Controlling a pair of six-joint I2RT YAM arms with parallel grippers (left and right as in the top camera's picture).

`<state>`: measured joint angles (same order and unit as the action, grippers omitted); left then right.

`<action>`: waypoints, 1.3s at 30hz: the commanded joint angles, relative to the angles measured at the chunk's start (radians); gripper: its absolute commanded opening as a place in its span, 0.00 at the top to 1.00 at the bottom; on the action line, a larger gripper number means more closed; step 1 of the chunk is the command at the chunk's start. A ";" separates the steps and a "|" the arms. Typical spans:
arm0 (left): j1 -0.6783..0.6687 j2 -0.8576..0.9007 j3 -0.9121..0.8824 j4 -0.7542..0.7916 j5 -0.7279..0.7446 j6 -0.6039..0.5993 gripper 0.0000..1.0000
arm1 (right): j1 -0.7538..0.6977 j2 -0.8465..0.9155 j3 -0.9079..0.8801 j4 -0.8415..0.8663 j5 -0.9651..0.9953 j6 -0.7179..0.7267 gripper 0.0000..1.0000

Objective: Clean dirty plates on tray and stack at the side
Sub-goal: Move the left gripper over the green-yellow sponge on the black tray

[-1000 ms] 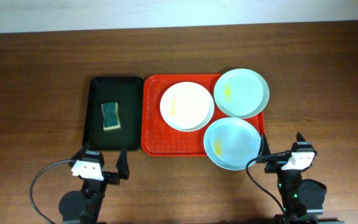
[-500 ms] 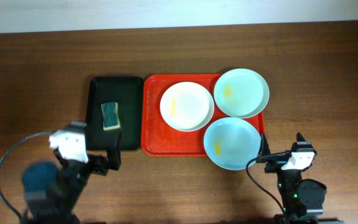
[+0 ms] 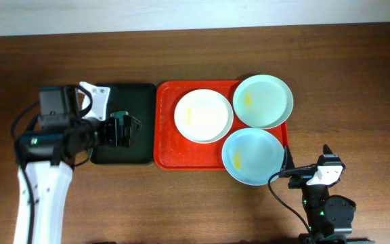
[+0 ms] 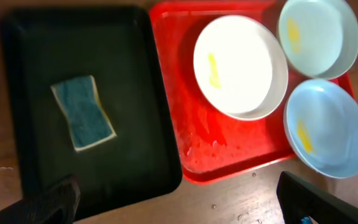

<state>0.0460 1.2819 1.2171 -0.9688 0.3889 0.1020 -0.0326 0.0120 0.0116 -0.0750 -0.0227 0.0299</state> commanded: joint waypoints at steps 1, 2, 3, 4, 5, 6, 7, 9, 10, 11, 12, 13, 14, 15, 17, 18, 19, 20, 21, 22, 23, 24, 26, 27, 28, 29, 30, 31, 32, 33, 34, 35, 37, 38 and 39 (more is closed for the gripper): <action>-0.004 0.056 0.018 0.008 0.015 0.019 0.01 | 0.005 -0.006 -0.006 -0.004 0.009 0.012 0.02; -0.004 0.075 0.018 0.018 -0.005 0.019 0.01 | 0.005 -0.006 -0.006 -0.004 0.009 0.012 0.02; -0.004 0.090 0.018 0.022 -0.018 0.017 0.00 | 0.005 -0.006 -0.006 -0.004 0.009 0.012 0.02; -0.004 0.106 0.018 0.024 -0.025 0.015 0.02 | 0.005 -0.006 -0.006 -0.004 0.009 0.012 0.02; -0.004 0.128 0.018 0.023 -0.034 0.011 0.07 | 0.005 -0.006 -0.006 -0.004 0.009 0.012 0.02; -0.004 0.144 0.018 0.021 -0.043 0.003 0.07 | 0.005 -0.006 -0.006 -0.004 0.009 0.012 0.01; -0.004 0.167 0.018 0.022 -0.047 0.000 0.07 | 0.005 -0.006 -0.006 -0.004 0.009 0.012 0.02; -0.004 0.208 0.018 0.037 -0.045 0.000 0.01 | 0.005 -0.006 -0.006 -0.004 0.009 0.012 0.02; -0.004 0.224 0.018 0.044 -0.045 0.000 0.01 | 0.005 -0.006 -0.006 -0.004 0.009 0.012 0.02; -0.004 0.243 0.018 0.057 -0.045 0.000 0.01 | 0.005 -0.006 -0.006 -0.004 0.009 0.012 0.01; -0.004 0.256 0.018 0.069 -0.045 0.000 0.01 | 0.005 -0.006 -0.006 -0.004 0.009 0.012 0.02; -0.004 0.269 0.018 0.083 -0.045 0.000 0.01 | 0.005 -0.006 -0.006 -0.004 0.009 0.012 0.02; -0.004 0.279 0.018 0.097 -0.045 0.000 0.01 | 0.005 -0.006 -0.006 -0.004 0.009 0.012 0.01; -0.004 0.290 0.018 0.110 -0.044 0.001 0.01 | 0.005 -0.006 -0.006 -0.004 0.009 0.012 0.02; -0.004 0.304 0.018 0.129 -0.042 0.001 0.44 | 0.005 -0.006 -0.006 -0.004 0.009 0.012 0.01; -0.004 0.307 0.018 0.138 -0.043 0.001 0.71 | 0.005 -0.006 -0.006 -0.004 0.009 0.012 0.02; -0.004 0.311 0.018 0.144 -0.047 0.001 0.85 | 0.005 -0.006 -0.006 -0.004 0.009 0.012 0.02; -0.004 0.312 0.018 0.149 -0.054 0.001 0.94 | 0.005 -0.006 -0.006 -0.004 0.009 0.012 0.02; -0.004 0.313 0.018 0.155 -0.072 0.001 0.95 | 0.005 -0.006 -0.006 -0.004 0.009 0.012 0.01; -0.004 0.313 0.018 0.161 -0.088 0.001 0.96 | 0.005 -0.006 -0.006 -0.004 0.009 0.012 0.02; -0.004 0.313 0.018 0.167 -0.097 0.001 0.96 | 0.005 -0.006 -0.006 -0.004 0.009 0.012 0.01; -0.004 0.313 0.018 0.172 -0.095 0.001 0.97 | 0.005 -0.006 -0.006 -0.004 0.009 0.012 0.01; -0.004 0.313 0.018 0.177 -0.094 0.001 0.89 | 0.005 -0.006 -0.006 -0.004 0.009 0.012 0.02; -0.004 0.313 0.018 0.183 -0.093 0.001 0.79 | 0.005 -0.006 -0.006 -0.004 0.009 0.012 0.01; -0.004 0.313 0.018 0.191 -0.093 0.000 0.72 | 0.005 -0.006 -0.006 -0.004 0.009 0.012 0.01; -0.004 0.313 0.018 0.200 -0.093 0.000 0.73 | 0.005 -0.006 -0.006 -0.004 0.009 0.012 0.02; -0.004 0.313 0.018 0.210 -0.100 -0.015 0.75 | 0.005 -0.006 -0.006 -0.004 0.009 0.012 0.02; -0.004 0.314 0.018 0.217 -0.121 -0.047 0.73 | 0.005 -0.006 -0.006 -0.004 0.009 0.012 0.01; -0.004 0.316 0.018 0.221 -0.167 -0.099 0.67 | 0.005 -0.006 -0.006 -0.004 0.009 0.012 0.02; -0.004 0.320 0.018 0.221 -0.209 -0.137 0.64 | 0.005 -0.006 -0.006 -0.004 0.009 0.012 0.02; -0.004 0.324 0.018 0.219 -0.244 -0.163 0.63 | 0.005 -0.006 -0.006 -0.004 0.009 0.012 0.02; -0.004 0.331 0.018 0.212 -0.270 -0.179 0.61 | 0.005 -0.006 -0.006 -0.004 0.009 0.012 0.01; -0.004 0.342 0.019 0.198 -0.274 -0.199 0.60 | 0.005 -0.006 -0.006 -0.004 0.009 0.012 0.02; -0.004 0.351 0.032 0.179 -0.274 -0.218 0.62 | 0.005 -0.006 -0.006 -0.004 0.009 0.012 0.02; -0.004 0.360 0.055 0.149 -0.274 -0.222 0.63 | 0.005 -0.006 -0.006 -0.004 0.009 0.012 0.02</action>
<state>0.0448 1.6085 1.2205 -0.7708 0.1661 -0.0444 -0.0326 0.0120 0.0116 -0.0750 -0.0227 0.0307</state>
